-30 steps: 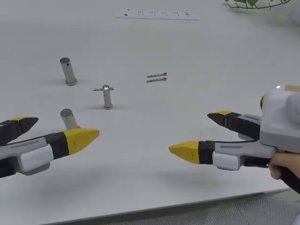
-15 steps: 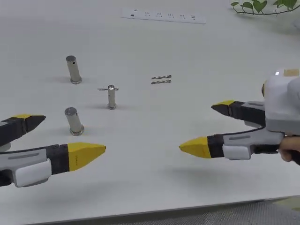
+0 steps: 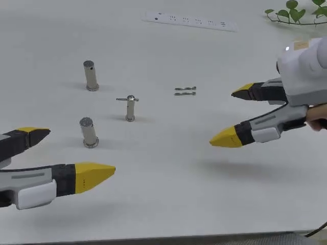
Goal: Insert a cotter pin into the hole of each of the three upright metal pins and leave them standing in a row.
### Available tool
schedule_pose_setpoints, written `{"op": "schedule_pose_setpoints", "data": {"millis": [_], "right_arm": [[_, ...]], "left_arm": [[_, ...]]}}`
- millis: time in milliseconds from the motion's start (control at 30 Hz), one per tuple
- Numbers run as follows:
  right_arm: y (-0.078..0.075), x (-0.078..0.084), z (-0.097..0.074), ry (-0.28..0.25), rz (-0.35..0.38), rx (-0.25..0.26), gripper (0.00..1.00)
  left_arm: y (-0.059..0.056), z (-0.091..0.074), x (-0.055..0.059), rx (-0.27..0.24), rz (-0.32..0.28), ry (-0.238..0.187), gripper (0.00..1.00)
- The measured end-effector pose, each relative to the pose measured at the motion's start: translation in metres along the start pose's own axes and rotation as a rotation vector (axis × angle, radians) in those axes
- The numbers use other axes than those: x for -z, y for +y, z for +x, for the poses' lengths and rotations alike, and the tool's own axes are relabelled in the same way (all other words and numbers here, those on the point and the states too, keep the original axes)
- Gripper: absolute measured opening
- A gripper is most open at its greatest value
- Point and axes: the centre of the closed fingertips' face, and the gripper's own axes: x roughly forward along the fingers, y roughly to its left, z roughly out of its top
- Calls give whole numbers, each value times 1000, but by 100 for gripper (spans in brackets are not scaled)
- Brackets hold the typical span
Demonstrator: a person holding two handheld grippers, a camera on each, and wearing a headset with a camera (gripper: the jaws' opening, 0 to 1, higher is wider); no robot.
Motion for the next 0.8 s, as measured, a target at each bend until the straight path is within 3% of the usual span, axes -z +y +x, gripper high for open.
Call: {"op": "schedule_pose_setpoints", "data": {"millis": [167,300,500,633,800], "right_arm": [[-5,-13,12,22,-96,-59,85],[-6,-15,21,61,-147,-107,78],[-11,-12,34,133,-199,-144,77],[-18,-9,42,174,-225,-146,77],[-31,-12,48,177,-217,-135,75]], "left_arm": [[2,-2,2,-10,-12,-3,99],[2,-3,4,-11,-8,-1,99],[2,-3,4,-7,-20,-4,99],[3,-3,4,-9,-10,-5,99],[4,-1,8,-6,8,17,99]]}}
